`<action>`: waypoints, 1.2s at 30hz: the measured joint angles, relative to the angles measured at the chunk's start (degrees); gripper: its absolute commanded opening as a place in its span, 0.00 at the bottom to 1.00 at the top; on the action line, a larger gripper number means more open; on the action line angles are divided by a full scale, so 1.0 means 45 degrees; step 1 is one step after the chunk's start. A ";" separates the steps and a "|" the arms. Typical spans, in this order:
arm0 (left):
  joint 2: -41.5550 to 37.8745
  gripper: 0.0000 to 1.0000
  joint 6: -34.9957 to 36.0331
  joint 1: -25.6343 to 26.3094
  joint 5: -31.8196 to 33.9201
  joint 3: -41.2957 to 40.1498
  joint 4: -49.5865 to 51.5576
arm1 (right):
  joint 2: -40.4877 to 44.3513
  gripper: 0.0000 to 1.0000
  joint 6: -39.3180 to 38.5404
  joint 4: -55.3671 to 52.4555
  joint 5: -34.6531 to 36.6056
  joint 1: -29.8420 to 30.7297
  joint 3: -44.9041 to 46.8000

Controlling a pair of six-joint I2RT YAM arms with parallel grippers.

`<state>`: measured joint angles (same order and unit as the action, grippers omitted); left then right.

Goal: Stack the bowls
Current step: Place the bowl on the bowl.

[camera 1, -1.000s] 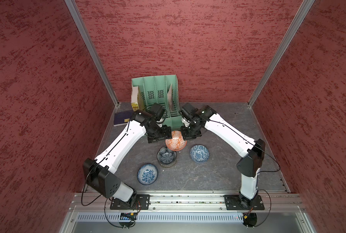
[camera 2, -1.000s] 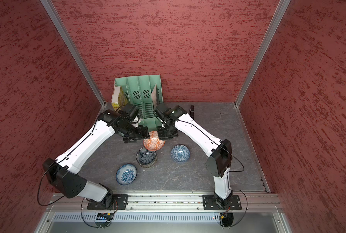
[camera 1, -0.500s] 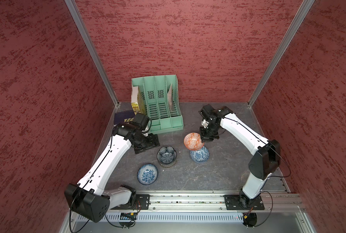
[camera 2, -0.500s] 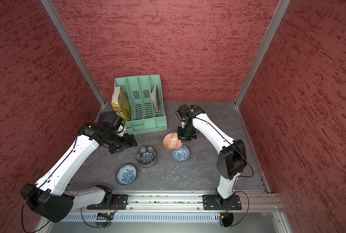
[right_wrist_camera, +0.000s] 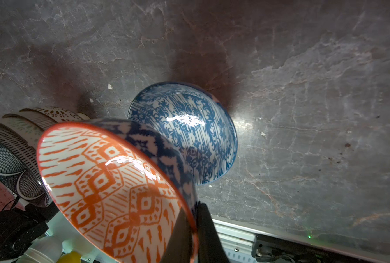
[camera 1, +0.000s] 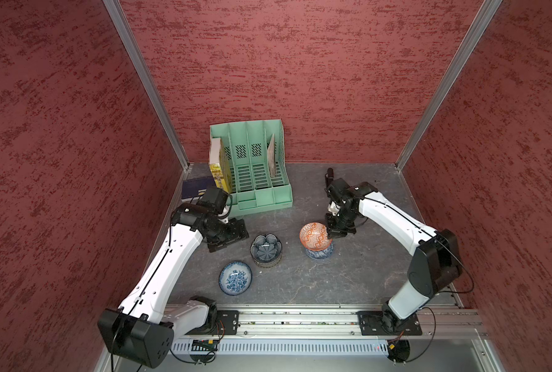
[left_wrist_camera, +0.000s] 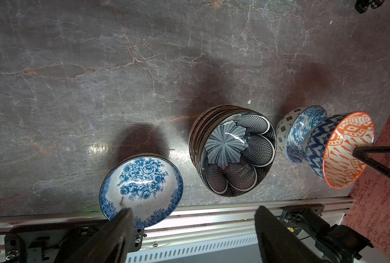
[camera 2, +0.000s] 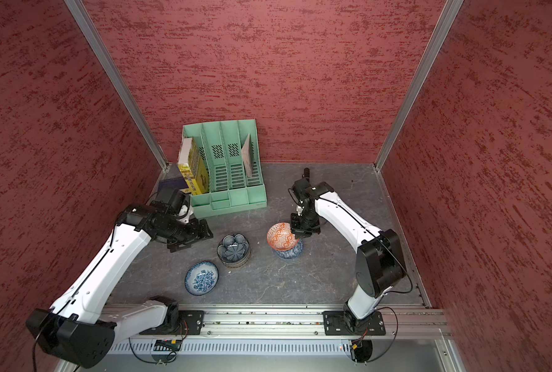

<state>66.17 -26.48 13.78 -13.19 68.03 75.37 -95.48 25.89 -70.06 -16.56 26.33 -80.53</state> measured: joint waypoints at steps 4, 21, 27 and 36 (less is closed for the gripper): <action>-0.0141 0.86 0.0068 -0.0136 -0.0063 -0.0423 -0.0073 | 0.0097 0.00 0.0010 0.0563 -0.0087 -0.0243 0.0646; -0.0160 0.87 0.0214 -0.0500 -0.0413 -0.0724 -0.0364 | 0.0345 0.00 -0.0005 0.2084 -0.0330 -0.0398 0.2166; -0.0160 0.87 0.0291 -0.0520 -0.0481 -0.0763 -0.0403 | 0.0704 0.00 -0.0005 0.2341 -0.0335 -0.0452 0.2589; -0.0160 0.86 0.0296 -0.0554 -0.0549 -0.0869 -0.0486 | 0.0816 0.00 -0.0097 0.2696 -0.0330 -0.0471 0.3152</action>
<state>65.45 -25.15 11.29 -15.66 64.12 73.19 -91.81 25.45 -57.93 -18.04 24.21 -66.35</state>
